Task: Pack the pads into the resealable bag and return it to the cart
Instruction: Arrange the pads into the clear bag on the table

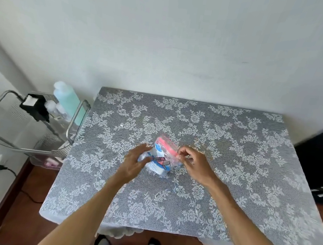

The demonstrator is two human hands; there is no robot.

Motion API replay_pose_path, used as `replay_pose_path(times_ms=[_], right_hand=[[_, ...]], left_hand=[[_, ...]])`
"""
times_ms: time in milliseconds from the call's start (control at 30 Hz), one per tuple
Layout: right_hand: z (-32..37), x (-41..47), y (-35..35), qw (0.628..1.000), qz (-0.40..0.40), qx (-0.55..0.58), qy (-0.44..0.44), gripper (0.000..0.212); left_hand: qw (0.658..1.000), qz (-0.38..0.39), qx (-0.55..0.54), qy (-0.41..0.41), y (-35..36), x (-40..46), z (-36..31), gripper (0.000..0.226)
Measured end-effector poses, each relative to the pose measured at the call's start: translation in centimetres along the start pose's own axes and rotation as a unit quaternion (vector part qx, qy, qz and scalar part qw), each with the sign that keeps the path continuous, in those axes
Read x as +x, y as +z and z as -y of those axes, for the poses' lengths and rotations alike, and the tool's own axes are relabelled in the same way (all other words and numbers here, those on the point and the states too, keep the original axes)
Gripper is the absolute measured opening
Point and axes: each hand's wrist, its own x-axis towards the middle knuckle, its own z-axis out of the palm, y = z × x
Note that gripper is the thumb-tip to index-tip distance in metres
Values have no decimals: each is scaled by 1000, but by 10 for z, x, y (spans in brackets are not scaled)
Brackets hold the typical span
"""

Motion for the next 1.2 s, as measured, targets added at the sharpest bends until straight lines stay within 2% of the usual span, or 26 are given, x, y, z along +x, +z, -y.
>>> replay_pose_path(times_ms=[100, 200, 300, 433, 500, 567, 633, 700, 767, 933, 1000, 1100, 1200], right_hand=[[-1, 0, -2, 1000, -1, 6, 13, 8], [-3, 0, -3, 1000, 14, 1, 8, 7], [-5, 1, -1, 1000, 10, -6, 15, 9], [-4, 1, 12, 998, -34, 24, 53, 9], [-7, -1, 17, 993, -66, 43, 87, 32], [-12, -7, 21, 982, -75, 94, 147, 71], [-18, -15, 27, 961, -32, 163, 221, 105], [-22, -20, 36, 947, 26, 177, 266, 125], [-25, -23, 47, 942, 49, 170, 285, 120], [-32, -24, 56, 950, 47, 129, 280, 72], [-33, -27, 54, 955, 54, 112, 270, 61], [-38, -34, 54, 959, 70, 79, 264, 64], [-36, -35, 56, 959, 59, 86, 265, 75]], left_hand=[[999, 36, -17, -13, 9, -2, 6, 38], [998, 26, -21, -62, 18, -2, 4, 40], [997, 42, -6, -66, 22, -3, 4, 33], [996, 28, 4, -79, 23, -4, 8, 21], [996, 22, -18, -90, 24, -5, 10, 21], [992, 13, -68, -109, 24, -5, 13, 22], [988, 6, -99, -122, 22, -6, 13, 22], [983, 0, -129, -132, 20, -6, 14, 23], [978, -2, -163, -130, 18, -7, 12, 24], [978, -28, -167, -125, 9, -6, 10, 20], [979, -62, -161, -110, 1, -2, 11, 18], [978, -101, -156, -91, -13, 5, 12, 20], [982, -44, -146, -110, -7, 4, 15, 31]])
